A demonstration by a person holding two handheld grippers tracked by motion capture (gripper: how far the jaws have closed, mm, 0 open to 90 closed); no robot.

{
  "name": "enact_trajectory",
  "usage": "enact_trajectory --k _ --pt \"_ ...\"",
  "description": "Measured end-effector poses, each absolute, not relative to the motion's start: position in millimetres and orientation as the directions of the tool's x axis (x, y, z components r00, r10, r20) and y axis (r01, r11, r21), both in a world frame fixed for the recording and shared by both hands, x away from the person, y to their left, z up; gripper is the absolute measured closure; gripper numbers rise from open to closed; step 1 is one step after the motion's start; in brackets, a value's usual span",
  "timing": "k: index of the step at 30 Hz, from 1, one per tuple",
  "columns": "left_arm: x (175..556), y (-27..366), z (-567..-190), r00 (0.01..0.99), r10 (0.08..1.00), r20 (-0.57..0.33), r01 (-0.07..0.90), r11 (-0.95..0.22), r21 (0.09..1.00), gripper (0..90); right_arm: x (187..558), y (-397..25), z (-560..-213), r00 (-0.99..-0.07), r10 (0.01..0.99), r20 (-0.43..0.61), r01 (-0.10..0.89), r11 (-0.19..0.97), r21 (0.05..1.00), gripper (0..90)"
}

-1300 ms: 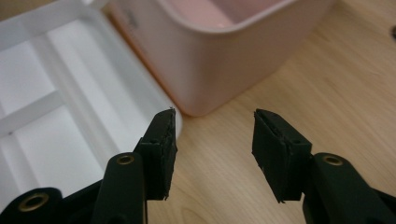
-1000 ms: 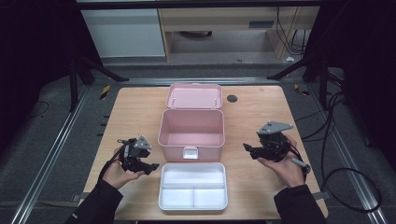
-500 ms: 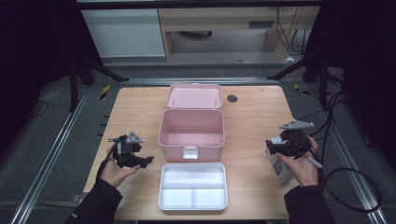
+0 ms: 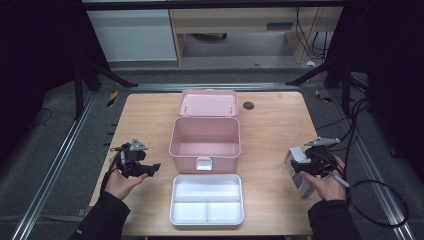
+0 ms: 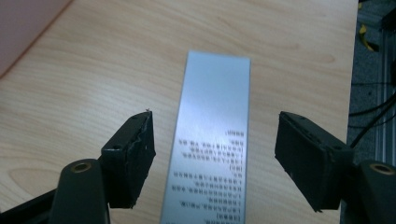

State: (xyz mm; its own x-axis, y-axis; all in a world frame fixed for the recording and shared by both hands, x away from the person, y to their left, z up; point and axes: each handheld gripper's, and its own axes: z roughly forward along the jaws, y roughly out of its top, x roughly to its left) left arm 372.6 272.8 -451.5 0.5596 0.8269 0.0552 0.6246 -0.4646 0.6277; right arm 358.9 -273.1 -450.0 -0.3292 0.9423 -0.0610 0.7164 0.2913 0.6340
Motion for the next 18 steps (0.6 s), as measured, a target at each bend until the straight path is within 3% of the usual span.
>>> enact_trajectory --k 15,18 --pt "373.0 275.0 -451.8 0.556 0.830 0.047 0.631 -0.459 0.626 32.8 356.1 -273.7 -464.2 -0.326 0.945 0.000 0.793 0.273 0.544 48.8" --pt "373.2 275.6 -451.8 0.556 0.830 0.051 0.630 -0.461 0.625 33.2 357.0 -273.5 -465.5 -0.328 0.945 0.008 0.804 0.275 0.528 49.0"
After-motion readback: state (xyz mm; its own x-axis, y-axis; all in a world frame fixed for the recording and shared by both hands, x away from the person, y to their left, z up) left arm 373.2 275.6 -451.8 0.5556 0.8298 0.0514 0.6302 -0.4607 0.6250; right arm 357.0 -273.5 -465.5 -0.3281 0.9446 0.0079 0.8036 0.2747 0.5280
